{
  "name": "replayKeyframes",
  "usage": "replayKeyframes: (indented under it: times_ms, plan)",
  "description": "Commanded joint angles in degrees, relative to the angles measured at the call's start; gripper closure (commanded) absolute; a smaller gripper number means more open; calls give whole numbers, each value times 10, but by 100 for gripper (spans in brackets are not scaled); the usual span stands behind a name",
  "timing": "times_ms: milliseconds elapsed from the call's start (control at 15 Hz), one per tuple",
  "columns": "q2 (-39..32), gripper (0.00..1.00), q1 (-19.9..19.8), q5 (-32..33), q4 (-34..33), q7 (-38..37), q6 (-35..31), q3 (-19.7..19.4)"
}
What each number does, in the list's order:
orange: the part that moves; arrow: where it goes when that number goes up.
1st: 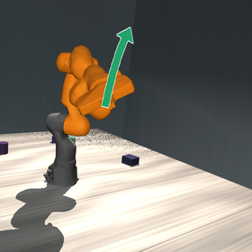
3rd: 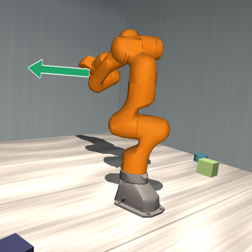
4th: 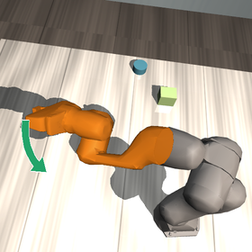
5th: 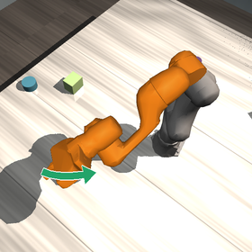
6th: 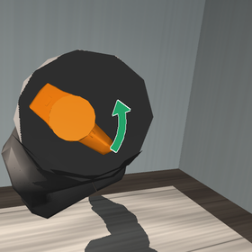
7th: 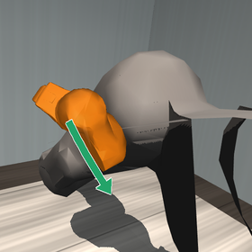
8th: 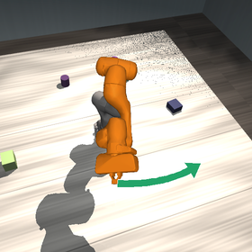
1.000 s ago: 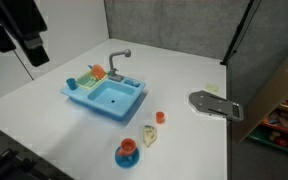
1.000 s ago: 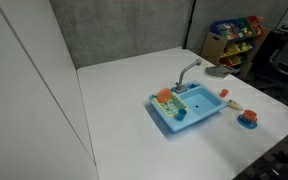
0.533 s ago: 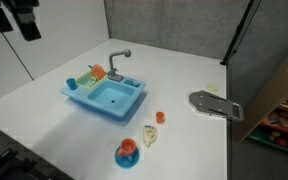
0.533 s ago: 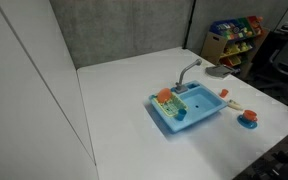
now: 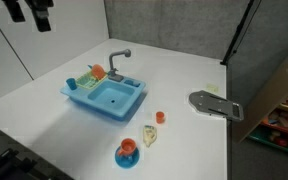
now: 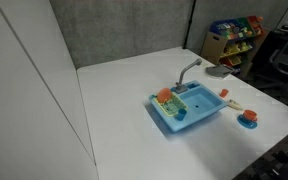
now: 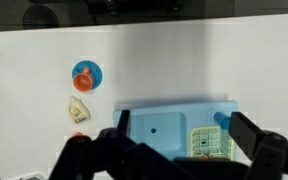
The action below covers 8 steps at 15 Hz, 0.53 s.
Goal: Put the blue cup on the sink inside the sink
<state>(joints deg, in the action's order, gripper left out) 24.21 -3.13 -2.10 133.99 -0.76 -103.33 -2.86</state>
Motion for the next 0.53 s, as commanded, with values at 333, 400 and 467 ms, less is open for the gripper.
replayKeyframes:
  times_ms: [333,400,467]
  plan:
    - [-81,0,3,-25,-37,-51,-72,10]
    - [-69,0,3,-12,-16,-35,-78,10]
    - [-72,0,3,-13,-17,-36,-78,10]
